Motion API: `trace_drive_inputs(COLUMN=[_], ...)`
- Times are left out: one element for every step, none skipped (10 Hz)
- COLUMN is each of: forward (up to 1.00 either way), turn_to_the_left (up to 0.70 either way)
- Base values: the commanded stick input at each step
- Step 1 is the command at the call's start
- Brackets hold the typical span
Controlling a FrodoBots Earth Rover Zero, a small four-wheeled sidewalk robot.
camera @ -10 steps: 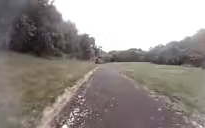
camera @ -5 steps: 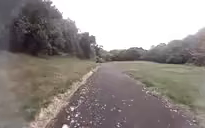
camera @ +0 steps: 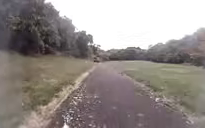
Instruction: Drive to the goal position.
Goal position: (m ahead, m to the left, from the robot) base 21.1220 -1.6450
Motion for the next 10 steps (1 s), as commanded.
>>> trace_drive_inputs(forward=[1.0, 1.0, 1.0, 1.0, 1.0, 1.0, 1.0, 1.0, 1.0, 1.0], turn_to_the_left=[0.0, 0.0, 0.0, 0.0, 0.0, 0.0, -0.16, -0.18, -0.21, 0.0])
